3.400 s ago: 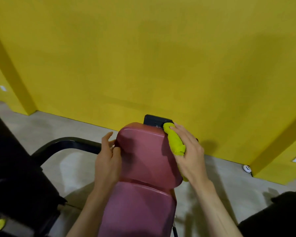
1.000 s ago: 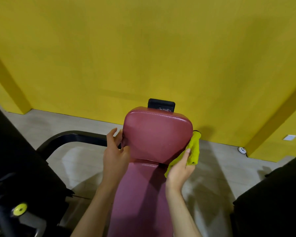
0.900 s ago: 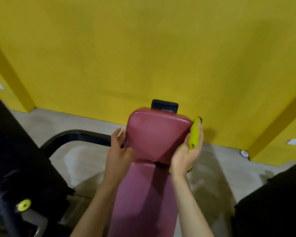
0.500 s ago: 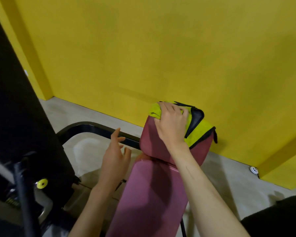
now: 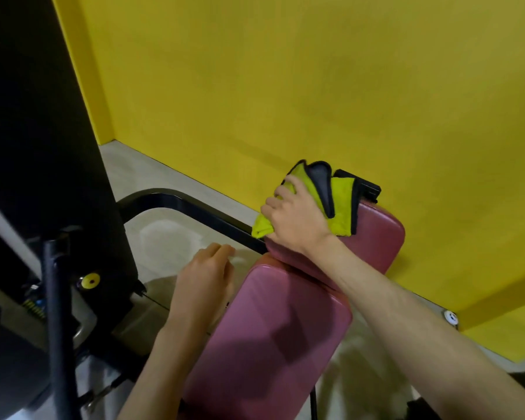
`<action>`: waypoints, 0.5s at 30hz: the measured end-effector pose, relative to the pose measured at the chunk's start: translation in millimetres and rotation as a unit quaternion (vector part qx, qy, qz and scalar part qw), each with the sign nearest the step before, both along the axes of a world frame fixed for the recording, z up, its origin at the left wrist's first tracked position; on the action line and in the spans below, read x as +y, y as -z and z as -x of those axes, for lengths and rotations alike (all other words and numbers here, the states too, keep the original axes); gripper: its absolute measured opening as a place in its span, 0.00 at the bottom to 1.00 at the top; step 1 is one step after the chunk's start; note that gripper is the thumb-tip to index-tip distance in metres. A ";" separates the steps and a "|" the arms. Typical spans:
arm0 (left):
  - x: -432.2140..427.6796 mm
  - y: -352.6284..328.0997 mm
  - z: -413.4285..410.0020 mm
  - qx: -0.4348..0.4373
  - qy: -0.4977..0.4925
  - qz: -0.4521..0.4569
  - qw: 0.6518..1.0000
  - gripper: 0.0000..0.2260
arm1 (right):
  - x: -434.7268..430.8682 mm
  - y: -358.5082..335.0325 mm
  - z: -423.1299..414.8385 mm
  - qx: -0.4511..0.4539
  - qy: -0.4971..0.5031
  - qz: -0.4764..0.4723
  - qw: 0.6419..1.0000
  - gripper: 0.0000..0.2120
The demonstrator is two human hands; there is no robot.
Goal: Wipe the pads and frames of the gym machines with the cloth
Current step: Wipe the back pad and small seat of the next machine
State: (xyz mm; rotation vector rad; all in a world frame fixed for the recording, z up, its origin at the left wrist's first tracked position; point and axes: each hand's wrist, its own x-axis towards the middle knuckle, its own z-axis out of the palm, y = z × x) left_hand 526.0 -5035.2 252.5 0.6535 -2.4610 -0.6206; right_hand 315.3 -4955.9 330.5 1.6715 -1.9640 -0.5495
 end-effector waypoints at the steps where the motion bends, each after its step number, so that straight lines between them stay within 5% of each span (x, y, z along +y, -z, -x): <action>1: 1.4 1.2 0.5 -0.002 0.000 0.003 1.000 0.09 | -1.2 7.5 -5.2 0.012 -0.008 -0.031 0.999 0.22; 5: 4.8 4.1 -3.2 -0.004 0.011 0.012 1.000 0.10 | 0.4 37.8 -21.2 0.041 -0.037 -0.144 0.988 0.25; 7: 3.2 7.3 -7.3 -0.004 0.018 0.019 1.000 0.10 | 2.7 37.1 -15.3 0.042 -0.073 -0.157 0.984 0.17; 10: 0.0 9.5 -11.4 -0.014 0.029 0.008 0.999 0.12 | -0.8 5.9 9.9 0.041 -0.098 -0.042 0.993 0.10; 15: 3.2 5.8 -10.7 0.003 0.015 0.009 1.000 0.16 | 10.3 -31.3 28.6 -0.059 0.070 0.220 0.971 0.16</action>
